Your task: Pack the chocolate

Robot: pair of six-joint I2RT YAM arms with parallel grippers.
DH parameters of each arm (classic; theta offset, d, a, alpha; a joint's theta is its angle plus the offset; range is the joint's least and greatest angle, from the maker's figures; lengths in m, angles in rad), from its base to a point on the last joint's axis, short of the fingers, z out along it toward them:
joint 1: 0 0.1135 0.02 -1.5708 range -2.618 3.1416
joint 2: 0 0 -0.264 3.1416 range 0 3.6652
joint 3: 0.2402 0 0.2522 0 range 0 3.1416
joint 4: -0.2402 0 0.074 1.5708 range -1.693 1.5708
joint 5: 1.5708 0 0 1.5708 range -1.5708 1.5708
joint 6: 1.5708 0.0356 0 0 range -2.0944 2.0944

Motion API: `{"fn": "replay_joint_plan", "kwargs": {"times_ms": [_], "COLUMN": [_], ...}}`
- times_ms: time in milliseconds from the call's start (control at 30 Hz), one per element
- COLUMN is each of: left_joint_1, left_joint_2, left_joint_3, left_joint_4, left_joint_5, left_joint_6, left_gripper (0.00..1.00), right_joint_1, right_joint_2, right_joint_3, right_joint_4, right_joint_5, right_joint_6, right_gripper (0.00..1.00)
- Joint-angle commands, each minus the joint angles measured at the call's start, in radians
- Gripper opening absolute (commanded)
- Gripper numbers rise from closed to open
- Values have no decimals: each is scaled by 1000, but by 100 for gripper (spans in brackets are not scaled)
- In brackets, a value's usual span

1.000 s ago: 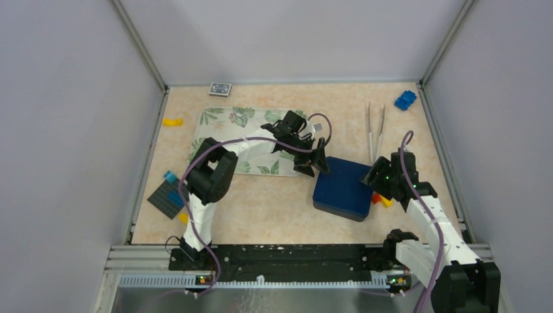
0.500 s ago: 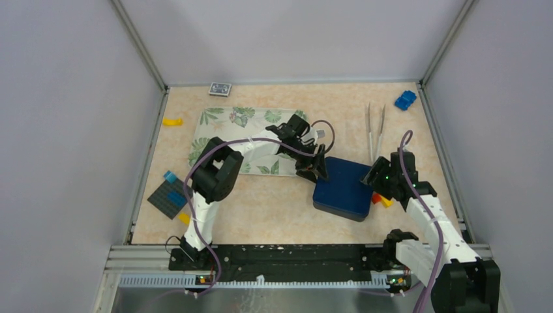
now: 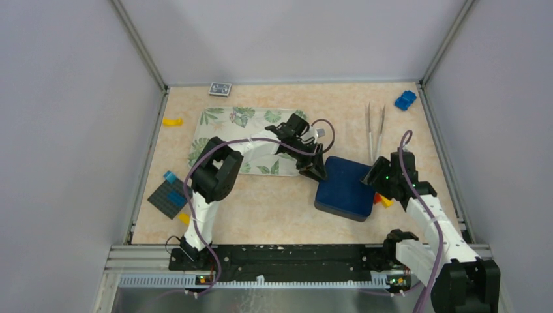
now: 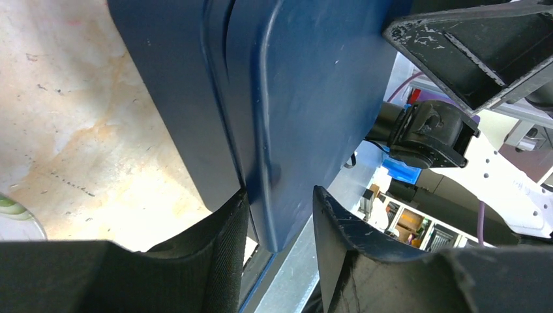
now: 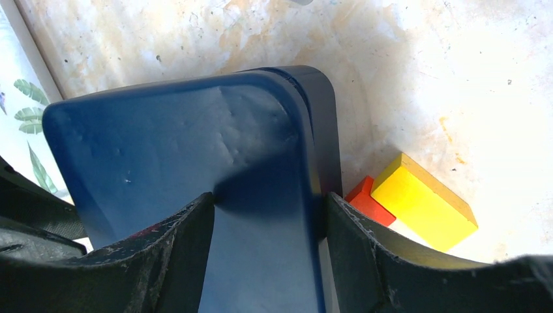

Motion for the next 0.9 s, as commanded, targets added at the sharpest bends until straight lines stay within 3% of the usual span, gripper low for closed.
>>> {"fn": "replay_joint_plan", "kwargs": {"times_ms": [0,200,367,467,667,867], "left_joint_1": [-6,-6,-5,-3,2,8], "left_joint_2": [-12,-1,18,33,68,75], "left_joint_3": [45,27,40,45,71,78], "left_joint_4": [55,60,51,52,41,50], "left_joint_5": [40,11,-35,-58,-84,-78], "left_joint_6": [-13,-14,-2,4,17,13], "left_gripper": [48,49,51,51,51,52], "right_joint_1": [8,7,7,7,8,64], "right_joint_2": [-22,-26,-105,-127,-78,-6], "right_joint_3": [6,24,105,182,303,268], "right_joint_4": [23,-11,-121,-167,-137,-25], "right_joint_5": [-6,20,155,172,1,-72], "right_joint_6": [1,-5,-25,-45,-74,-56], "right_gripper": [61,63,76,78,80,80]}}
